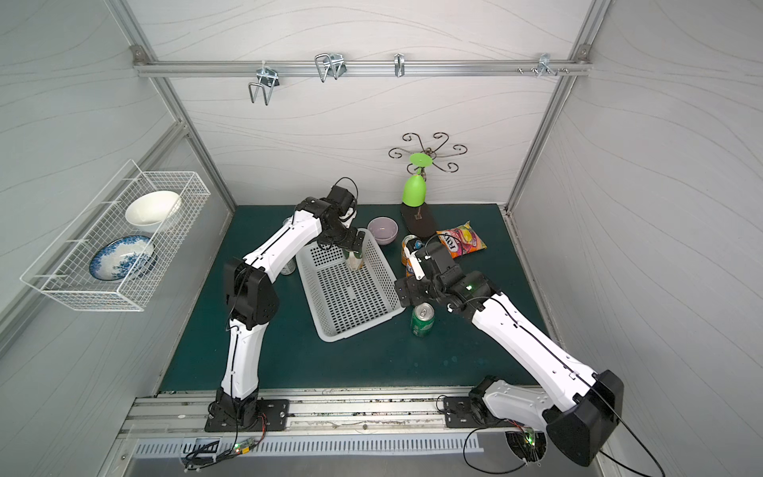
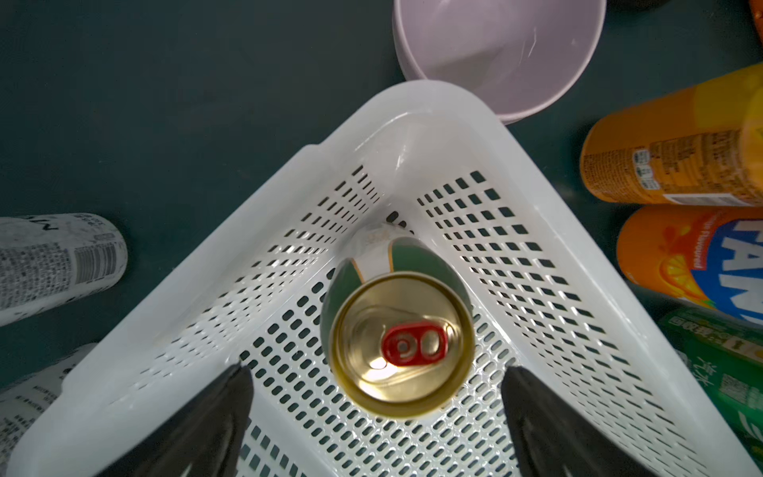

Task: Take out the drinks from the basket
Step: Pick up the drink from the basket.

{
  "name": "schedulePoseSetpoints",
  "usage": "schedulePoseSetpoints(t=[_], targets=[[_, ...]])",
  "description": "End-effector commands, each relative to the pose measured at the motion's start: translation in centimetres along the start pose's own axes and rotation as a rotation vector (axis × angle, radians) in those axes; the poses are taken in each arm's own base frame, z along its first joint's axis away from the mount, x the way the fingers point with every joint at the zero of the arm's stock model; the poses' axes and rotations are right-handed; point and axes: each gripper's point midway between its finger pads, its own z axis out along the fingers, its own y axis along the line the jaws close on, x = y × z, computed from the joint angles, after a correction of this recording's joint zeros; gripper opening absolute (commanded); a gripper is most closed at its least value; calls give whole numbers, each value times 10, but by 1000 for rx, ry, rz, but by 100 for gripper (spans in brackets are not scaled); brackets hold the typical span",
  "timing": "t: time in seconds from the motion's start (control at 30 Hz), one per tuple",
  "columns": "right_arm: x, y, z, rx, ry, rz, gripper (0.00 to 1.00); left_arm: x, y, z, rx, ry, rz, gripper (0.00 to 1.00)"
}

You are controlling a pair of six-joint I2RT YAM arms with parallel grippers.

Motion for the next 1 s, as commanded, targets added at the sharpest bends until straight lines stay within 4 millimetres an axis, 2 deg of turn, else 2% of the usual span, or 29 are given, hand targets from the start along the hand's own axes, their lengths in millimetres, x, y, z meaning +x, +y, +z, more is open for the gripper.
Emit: schedulePoseSetpoints(t=[0.0, 0.13, 0.33, 0.6, 0.97], targets=[[-4, -3, -1, 12, -8, 9, 99, -4, -3, 9, -33, 4, 32, 98], [-4, -3, -1, 10, -9, 9, 99, 1, -4, 26, -53, 39, 48, 98], [-4, -3, 1, 11, -4, 8, 99, 2, -9, 40, -69, 61, 65, 98], [-2, -4, 1, 14, -3, 9, 99, 4, -11, 45, -97, 73, 82, 90], [-4, -6, 0, 16, -11, 7, 99, 2, -10, 38, -115, 64, 89, 73]])
